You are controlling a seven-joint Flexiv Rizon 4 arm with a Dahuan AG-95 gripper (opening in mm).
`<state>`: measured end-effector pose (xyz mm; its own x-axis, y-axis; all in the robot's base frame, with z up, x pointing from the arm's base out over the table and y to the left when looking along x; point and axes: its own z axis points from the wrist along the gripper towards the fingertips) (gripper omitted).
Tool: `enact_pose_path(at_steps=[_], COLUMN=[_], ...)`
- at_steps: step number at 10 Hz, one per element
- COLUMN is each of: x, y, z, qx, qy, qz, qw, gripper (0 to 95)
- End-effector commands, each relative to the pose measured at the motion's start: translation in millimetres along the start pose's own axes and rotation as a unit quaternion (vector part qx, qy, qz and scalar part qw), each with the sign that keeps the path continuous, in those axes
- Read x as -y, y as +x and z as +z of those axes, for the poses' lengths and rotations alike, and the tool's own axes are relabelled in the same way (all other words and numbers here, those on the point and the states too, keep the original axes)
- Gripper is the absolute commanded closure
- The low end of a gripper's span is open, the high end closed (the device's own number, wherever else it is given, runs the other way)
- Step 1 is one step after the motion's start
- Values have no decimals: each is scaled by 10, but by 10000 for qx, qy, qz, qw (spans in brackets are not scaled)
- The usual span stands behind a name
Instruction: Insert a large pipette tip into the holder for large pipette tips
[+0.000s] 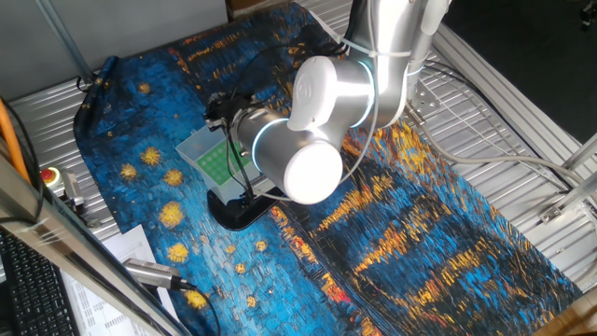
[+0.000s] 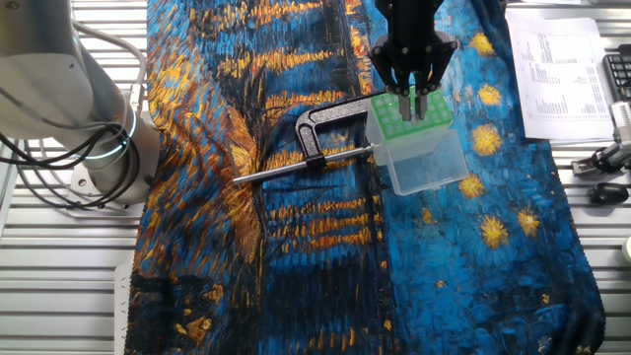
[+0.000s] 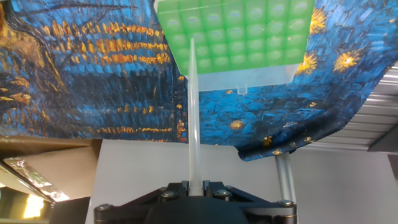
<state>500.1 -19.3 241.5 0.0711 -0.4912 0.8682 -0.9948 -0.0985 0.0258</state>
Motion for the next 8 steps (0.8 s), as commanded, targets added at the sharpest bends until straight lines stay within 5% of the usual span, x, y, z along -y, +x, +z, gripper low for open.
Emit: enact_pose_path(at_steps=[1, 8], x=[-4, -3], y=[-16, -77], z=[-21, -97], qx=[-7, -55], qy=[-22, -66], qz=[16, 44], qw=[10000, 10000], gripper=[950, 950])
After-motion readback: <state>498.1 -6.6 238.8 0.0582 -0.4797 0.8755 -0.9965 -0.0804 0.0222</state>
